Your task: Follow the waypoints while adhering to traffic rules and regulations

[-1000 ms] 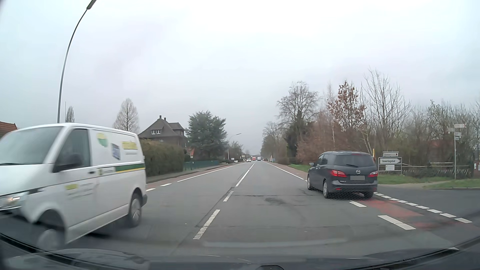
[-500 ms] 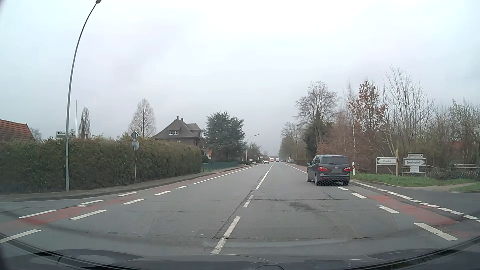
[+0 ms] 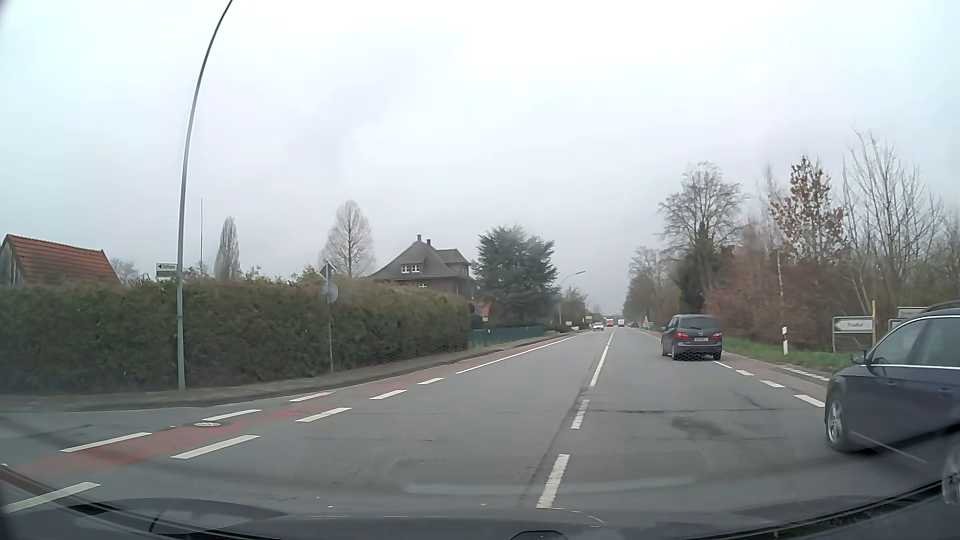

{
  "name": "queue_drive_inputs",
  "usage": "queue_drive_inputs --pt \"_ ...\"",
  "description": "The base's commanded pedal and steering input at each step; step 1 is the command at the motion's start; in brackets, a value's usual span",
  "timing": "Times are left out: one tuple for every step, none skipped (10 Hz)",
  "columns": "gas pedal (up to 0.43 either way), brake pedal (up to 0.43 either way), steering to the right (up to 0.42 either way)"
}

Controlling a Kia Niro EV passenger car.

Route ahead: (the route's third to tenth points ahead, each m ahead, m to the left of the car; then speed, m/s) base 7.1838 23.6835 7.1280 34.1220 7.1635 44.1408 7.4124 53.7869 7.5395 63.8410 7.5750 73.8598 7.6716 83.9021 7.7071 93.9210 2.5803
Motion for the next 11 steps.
queue_drive_inputs --pt "0.319 0.000 -0.515" --pt "0.319 0.000 -0.530" --pt "0.319 0.000 -0.548" --pt "0.319 0.000 -0.558" --pt "0.299 0.000 -0.560" --pt "0.280 0.000 -0.560" --pt "0.268 0.000 -0.561" --pt "0.268 0.000 -0.565" --pt "0.260 0.000 -0.564" --pt "0.248 0.000 -0.561" --pt "0.240 0.000 -0.557"
